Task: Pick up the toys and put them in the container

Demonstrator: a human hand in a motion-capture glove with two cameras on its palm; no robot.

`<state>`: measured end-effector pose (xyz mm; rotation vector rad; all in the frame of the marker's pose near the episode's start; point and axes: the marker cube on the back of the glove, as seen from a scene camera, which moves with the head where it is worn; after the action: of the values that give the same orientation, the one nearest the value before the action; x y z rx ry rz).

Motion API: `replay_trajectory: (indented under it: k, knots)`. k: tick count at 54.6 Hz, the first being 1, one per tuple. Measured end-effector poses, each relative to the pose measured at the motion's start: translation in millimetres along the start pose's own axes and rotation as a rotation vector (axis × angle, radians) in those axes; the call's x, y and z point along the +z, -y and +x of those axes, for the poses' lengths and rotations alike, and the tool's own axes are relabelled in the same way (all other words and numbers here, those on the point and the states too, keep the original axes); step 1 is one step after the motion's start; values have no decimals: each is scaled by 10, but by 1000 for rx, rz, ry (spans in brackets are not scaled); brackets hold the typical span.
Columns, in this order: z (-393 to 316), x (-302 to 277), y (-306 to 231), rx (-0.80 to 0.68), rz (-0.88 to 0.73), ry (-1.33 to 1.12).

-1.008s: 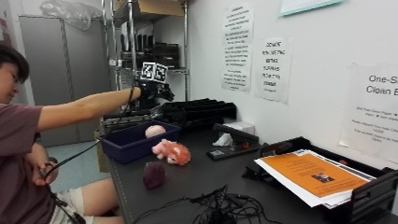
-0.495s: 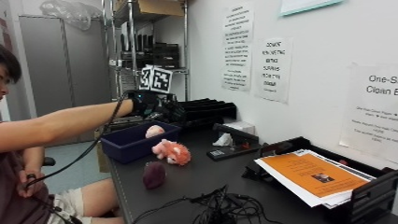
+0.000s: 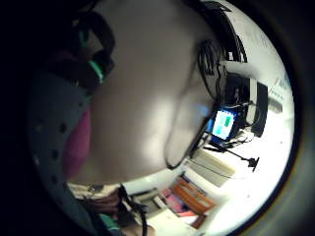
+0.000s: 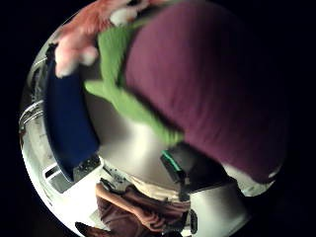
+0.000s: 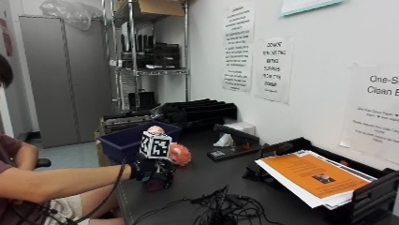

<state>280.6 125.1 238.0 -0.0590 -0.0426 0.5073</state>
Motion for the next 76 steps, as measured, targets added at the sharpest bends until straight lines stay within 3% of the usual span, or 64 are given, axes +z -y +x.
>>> replay_trajectory:
  k: [12,24,32,42,49,58,76]
  knots:
    - [132,-26,211,5,212,182]
    - [275,-132,262,43,211,384]
    - [283,-612,174,44,255,368]
    - [50,-1940,-131,-61,387,291]
    - [-354,-2642,-301,-117,451,202]
    - [-1041,-3057,-438,-228,482,129]
    - [-2574,-2993,-298,-414,425,87]
